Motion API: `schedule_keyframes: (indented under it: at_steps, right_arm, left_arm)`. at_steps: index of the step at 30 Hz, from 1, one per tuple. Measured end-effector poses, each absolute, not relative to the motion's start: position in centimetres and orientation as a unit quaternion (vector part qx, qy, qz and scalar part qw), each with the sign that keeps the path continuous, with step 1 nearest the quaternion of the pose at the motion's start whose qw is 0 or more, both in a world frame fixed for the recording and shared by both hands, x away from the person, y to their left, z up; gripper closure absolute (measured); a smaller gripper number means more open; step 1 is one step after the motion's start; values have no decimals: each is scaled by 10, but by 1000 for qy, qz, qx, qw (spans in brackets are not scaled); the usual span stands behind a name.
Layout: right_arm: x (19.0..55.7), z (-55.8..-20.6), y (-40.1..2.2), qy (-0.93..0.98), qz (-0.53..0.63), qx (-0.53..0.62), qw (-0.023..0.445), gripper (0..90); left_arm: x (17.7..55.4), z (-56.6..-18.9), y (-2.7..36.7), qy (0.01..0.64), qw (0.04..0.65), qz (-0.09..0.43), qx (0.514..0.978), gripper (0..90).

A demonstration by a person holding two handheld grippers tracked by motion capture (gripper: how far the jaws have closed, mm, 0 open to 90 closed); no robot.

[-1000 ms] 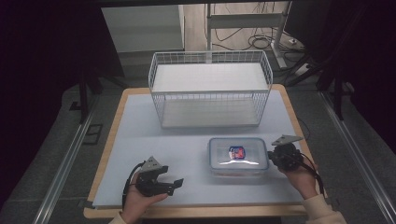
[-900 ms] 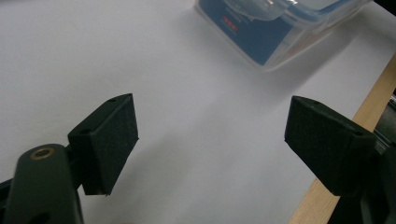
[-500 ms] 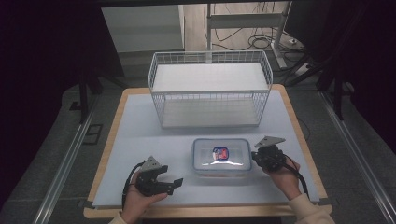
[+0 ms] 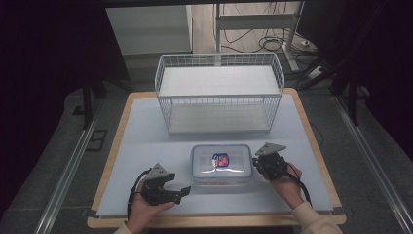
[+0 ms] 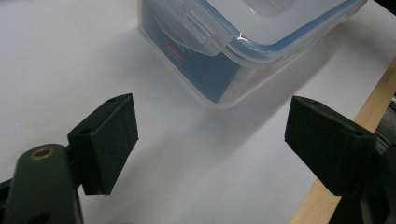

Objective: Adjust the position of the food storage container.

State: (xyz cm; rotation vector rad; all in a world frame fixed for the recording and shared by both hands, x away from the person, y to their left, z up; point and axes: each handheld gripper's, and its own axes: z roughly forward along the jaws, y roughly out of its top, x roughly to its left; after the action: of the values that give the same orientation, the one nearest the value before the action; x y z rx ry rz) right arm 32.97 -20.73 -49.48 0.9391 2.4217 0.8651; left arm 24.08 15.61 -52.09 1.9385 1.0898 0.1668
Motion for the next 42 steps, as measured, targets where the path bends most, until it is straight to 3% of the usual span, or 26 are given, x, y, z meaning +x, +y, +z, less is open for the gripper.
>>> schedule_keyframes:
  at_steps: [10,21,26,28,32,36,39,42]
  right_arm:
    - [326,-480,-239,838,362,360,193,896]
    - [313,-482,-289,807,419,391,140,893]
    - [315,-485,-294,796,437,401,117,851]
    - [314,-484,-293,794,453,388,111,788]
    - [314,-481,-288,786,476,381,103,430]
    - [313,-479,-284,782,489,378,85,317]
    - [314,-476,-283,774,499,383,65,300]
    - [315,-475,-282,769,506,387,63,274]
  left_arm:
    - [240,-520,161,443,444,70,776,169]
    - [243,-518,167,453,446,73,769,169]
    - [245,-518,170,459,448,73,764,169]
    - [245,-517,171,460,450,72,762,168]
    - [246,-515,173,466,464,63,751,158]
    - [252,-509,175,476,477,48,737,156]
    - [261,-504,176,478,503,15,720,148]
    - [266,-499,174,478,505,26,718,149]
